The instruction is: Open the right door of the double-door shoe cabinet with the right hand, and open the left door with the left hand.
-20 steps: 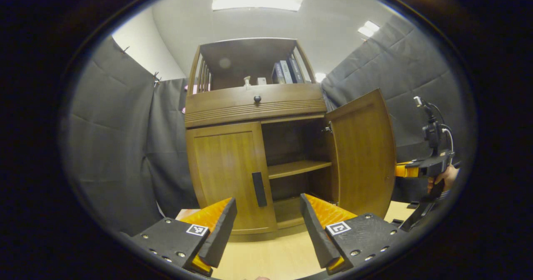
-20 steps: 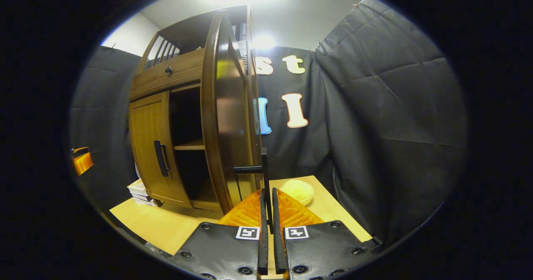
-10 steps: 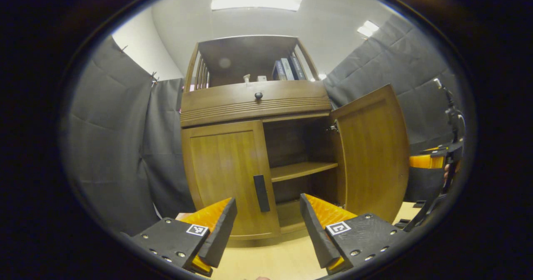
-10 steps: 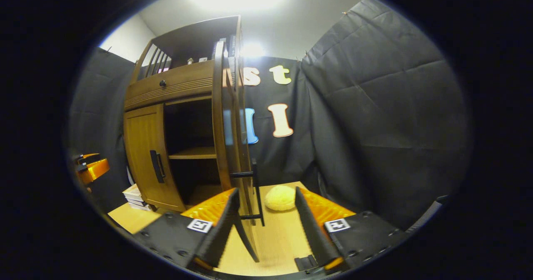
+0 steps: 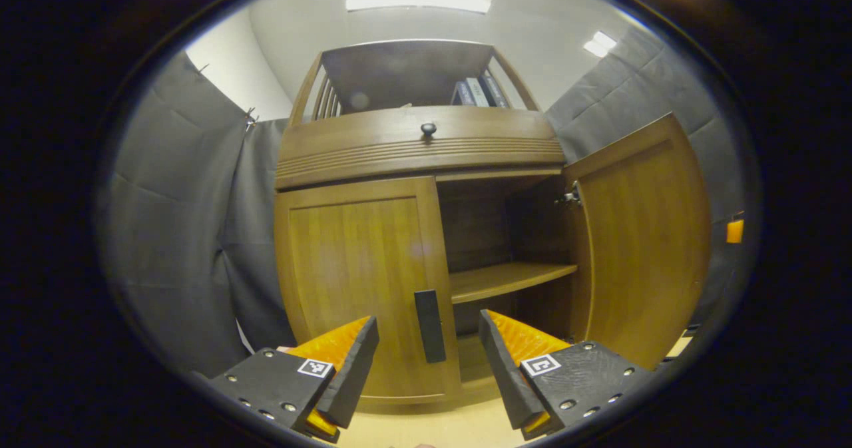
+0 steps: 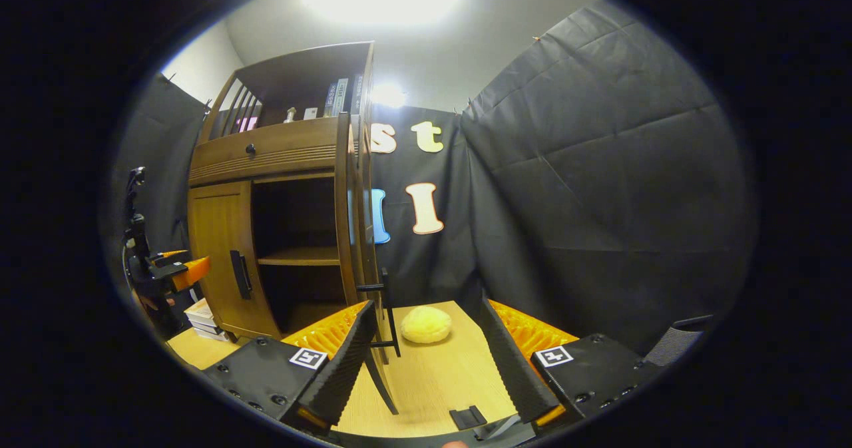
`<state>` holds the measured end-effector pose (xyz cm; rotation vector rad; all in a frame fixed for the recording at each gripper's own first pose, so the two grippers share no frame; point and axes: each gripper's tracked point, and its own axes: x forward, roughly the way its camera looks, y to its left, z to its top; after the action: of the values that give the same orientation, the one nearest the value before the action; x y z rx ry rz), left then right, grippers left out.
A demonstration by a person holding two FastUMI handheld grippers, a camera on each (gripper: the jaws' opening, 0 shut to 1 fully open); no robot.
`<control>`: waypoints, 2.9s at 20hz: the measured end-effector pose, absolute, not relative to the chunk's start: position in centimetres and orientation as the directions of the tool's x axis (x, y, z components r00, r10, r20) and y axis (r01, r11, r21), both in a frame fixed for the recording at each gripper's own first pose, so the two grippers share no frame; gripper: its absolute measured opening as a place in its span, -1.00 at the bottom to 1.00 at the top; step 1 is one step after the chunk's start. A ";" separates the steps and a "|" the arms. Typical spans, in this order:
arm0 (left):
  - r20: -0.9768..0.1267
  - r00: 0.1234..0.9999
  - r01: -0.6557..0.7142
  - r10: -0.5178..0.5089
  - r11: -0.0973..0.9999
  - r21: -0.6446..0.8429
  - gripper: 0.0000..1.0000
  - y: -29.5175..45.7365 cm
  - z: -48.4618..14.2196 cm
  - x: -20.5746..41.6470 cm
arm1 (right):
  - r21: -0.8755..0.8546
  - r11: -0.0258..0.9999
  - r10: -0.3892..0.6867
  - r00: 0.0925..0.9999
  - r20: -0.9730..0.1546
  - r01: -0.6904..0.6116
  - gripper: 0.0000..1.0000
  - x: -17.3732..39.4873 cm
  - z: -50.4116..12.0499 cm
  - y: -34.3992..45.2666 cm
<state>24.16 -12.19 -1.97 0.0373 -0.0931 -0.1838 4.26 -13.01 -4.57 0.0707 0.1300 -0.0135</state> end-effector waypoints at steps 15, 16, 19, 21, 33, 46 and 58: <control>0.027 0.990 0.140 -0.142 0.989 0.044 0.77 -14.8 -6.9 35.5 | -0.002 0.999 -0.041 0.977 -0.210 0.042 0.95 2.2 -7.5 -12.1; 0.014 0.991 0.134 -0.134 0.990 0.041 0.77 -14.6 -7.2 36.1 | -0.014 0.999 -0.035 0.977 -0.209 0.033 0.95 2.3 -7.5 -11.8; -0.003 0.993 0.115 -0.115 0.993 0.007 0.36 -14.2 -7.7 37.0 | -0.039 0.999 -0.008 0.979 -0.202 0.000 0.95 2.4 -7.5 -10.7; -0.027 0.995 0.092 -0.092 0.996 -0.019 0.12 -13.4 -8.2 37.2 | -0.045 0.999 0.004 0.979 -0.202 -0.013 0.97 2.4 -7.6 -10.3; -0.075 0.985 0.153 -0.157 0.986 -0.062 -0.61 -13.8 -7.7 34.7 | -0.006 0.999 0.051 0.981 -0.185 -0.053 1.00 2.5 -7.4 -9.3; -0.063 0.986 0.153 -0.156 0.986 -0.062 -0.72 -8.1 -7.8 24.7 | 0.013 0.988 0.155 0.973 -0.171 -0.155 1.00 3.4 -7.3 -4.9; -0.060 0.993 0.102 -0.105 0.993 -0.055 -0.69 -3.9 -9.4 21.1 | 0.031 0.973 0.229 0.960 -0.163 -0.227 1.00 4.0 -7.0 -0.7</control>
<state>21.14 -3.92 -9.37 -0.0521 0.0630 -0.1039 3.97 -0.70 -7.02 0.0123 0.1669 0.2313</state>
